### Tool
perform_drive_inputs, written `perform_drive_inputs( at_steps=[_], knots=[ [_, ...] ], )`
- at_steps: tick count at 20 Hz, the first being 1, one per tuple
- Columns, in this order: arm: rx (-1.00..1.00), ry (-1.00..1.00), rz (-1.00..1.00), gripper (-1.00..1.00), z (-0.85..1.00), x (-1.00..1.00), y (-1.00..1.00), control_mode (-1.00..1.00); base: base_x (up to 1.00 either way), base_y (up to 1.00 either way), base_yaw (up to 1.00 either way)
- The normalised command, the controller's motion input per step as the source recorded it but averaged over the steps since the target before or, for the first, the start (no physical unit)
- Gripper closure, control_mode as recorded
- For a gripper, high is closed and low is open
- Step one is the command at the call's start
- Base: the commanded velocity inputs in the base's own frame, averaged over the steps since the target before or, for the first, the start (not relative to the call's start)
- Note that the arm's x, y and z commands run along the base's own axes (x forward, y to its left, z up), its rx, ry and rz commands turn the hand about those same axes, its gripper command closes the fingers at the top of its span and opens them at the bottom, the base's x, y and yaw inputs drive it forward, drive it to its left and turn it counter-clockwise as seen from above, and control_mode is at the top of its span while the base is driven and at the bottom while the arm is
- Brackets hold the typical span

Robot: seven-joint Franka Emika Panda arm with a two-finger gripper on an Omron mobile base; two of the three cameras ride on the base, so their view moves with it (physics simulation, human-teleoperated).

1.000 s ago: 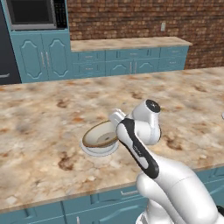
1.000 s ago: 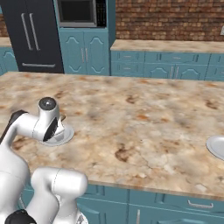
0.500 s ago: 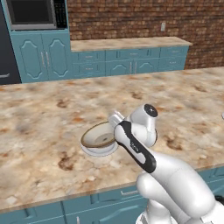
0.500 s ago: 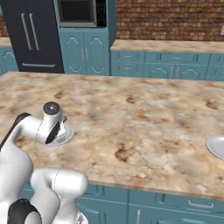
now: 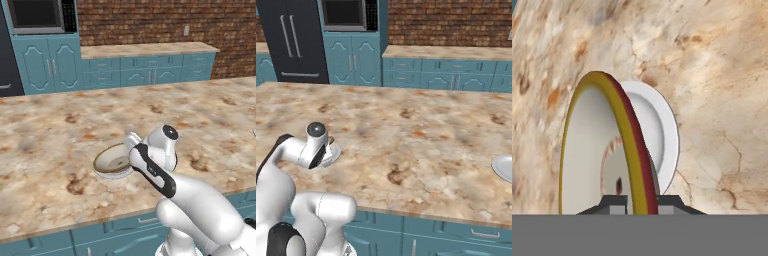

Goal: Move the bowls from the cabinet to the plates on the dining table.

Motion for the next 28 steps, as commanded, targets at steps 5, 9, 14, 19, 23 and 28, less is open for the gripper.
perform_drive_inputs(
  at_steps=[5,9,14,19,23,28],
  knots=[
    [0.0,0.0,-0.01,1.0,-0.09,0.36,0.0,-1.0,0.0,0.0,0.0],
    [0.0,0.0,-0.01,1.0,-0.1,0.16,0.0,-1.0,0.0,0.0,0.0],
    [0.0,0.0,-0.02,1.0,-0.26,0.06,0.0,-1.0,0.0,0.0,0.0],
    [-0.01,0.0,-0.04,1.0,-0.16,0.29,0.0,-1.0,0.0,0.0,0.0],
    [0.0,0.0,-0.04,1.0,-0.13,0.25,0.04,-1.0,0.0,0.0,0.0],
    [0.0,0.0,0.0,1.0,-0.19,0.1,0.12,-1.0,0.0,0.0,0.0]
  ],
)
